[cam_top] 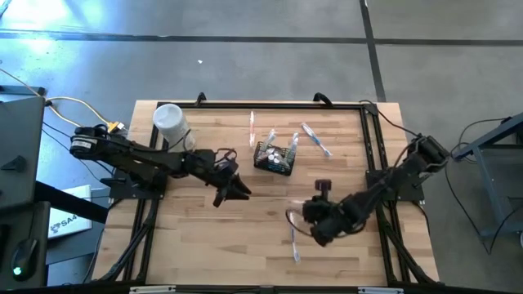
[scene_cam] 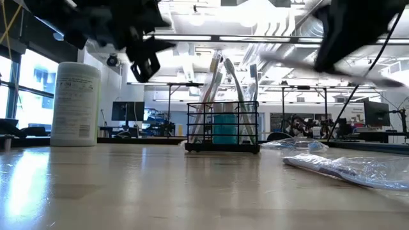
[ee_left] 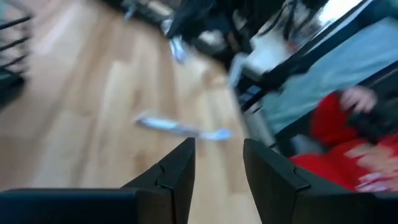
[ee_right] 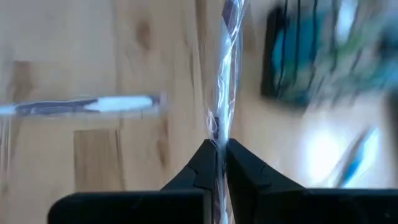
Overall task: Pick & Place toothbrushing station
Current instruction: Put the top violet toothbrush into the mesh organizer
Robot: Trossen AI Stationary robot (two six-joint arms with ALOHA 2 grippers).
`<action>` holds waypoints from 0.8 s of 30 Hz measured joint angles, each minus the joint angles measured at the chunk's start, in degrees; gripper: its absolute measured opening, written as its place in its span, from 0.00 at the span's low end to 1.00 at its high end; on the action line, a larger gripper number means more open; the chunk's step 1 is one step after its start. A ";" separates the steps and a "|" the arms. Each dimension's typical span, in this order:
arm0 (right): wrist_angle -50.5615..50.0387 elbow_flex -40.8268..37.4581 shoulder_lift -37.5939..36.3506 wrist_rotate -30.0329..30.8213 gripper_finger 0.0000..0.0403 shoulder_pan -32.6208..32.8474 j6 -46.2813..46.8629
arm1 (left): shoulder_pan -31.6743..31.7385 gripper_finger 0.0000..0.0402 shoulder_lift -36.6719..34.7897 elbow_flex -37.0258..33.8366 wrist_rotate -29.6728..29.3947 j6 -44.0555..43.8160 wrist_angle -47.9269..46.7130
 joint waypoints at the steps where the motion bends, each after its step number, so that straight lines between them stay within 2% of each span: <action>1: 0.55 0.89 0.00 2.25 0.02 1.10 -4.17 | -0.49 0.34 0.00 0.15 0.00 -2.15 1.63; 4: 6.34 2.11 0.00 8.67 0.02 3.54 -16.30 | -1.49 0.34 0.00 1.04 -0.02 -8.15 5.39; 7: 14.83 2.11 0.03 13.98 0.02 4.63 -27.82 | -1.50 0.34 0.00 1.81 0.39 -10.55 5.66; 15: 31.70 2.17 2.60 20.05 0.03 4.03 -54.30 | -1.48 0.34 0.00 1.92 0.63 -14.15 5.34; 21: 38.95 2.16 5.09 23.83 0.03 2.59 -65.84 | -1.48 0.34 0.00 1.92 -0.03 -10.82 4.11; 24: 41.02 2.16 6.32 24.00 0.03 2.09 -69.43 | -1.68 0.37 0.00 1.92 -0.53 -9.45 4.55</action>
